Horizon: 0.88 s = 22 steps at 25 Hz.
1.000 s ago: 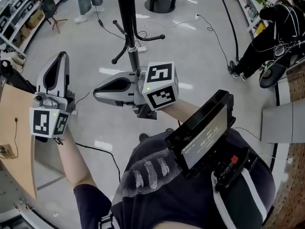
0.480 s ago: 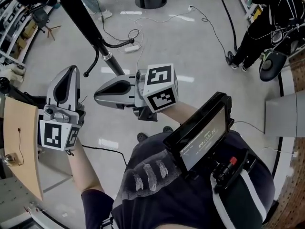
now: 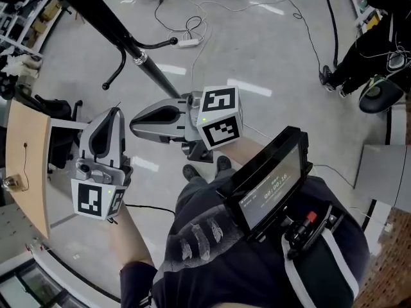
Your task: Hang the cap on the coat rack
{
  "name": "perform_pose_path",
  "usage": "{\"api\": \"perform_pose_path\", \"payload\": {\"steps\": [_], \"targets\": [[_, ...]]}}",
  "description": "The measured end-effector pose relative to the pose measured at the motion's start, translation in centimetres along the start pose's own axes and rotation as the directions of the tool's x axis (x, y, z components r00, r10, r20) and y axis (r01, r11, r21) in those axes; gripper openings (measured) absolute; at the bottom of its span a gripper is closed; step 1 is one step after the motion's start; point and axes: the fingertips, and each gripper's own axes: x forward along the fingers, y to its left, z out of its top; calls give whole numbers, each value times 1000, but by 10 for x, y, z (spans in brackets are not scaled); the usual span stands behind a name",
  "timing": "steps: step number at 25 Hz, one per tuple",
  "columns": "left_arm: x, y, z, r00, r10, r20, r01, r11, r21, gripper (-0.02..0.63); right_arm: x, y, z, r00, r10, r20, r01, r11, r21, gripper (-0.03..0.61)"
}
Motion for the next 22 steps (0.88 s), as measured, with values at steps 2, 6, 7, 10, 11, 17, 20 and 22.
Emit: {"api": "perform_pose_path", "payload": {"steps": [2, 6, 7, 10, 11, 17, 20, 22], "targets": [[-3, -5, -7, 1000, 26, -10, -26, 999, -21, 8, -2, -1, -1, 1000, 13, -13, -13, 1000, 3, 5], [-24, -4, -22, 998, 69, -2, -69, 996, -64, 8, 10, -4, -12, 999, 8, -38, -8, 1000, -3, 5], [-30, -8, -25, 997, 71, -4, -71, 996, -60, 8, 12, -2, -16, 999, 4, -42, -4, 1000, -4, 5], [-41, -22, -27, 998, 69, -9, -69, 997, -39, 8, 11, 8, -26, 999, -5, -53, 4, 1000, -14, 5], [-46, -20, -25, 998, 67, -5, -67, 997, -39, 8, 16, 11, -27, 998, -9, -57, 8, 1000, -18, 5], [-98, 29, -22, 996, 85, 35, -83, 995, -56, 8, 77, 20, -36, 995, -55, -82, 51, 997, -60, 5], [-143, 28, -30, 993, 108, 48, -104, 992, -73, 8, 93, 46, -61, 993, -89, -77, 81, 992, -95, 5], [-175, 18, -40, 993, 102, 56, -96, 991, -88, 8, 101, 65, -86, 990, -119, -74, 110, 987, -113, 5]]}}
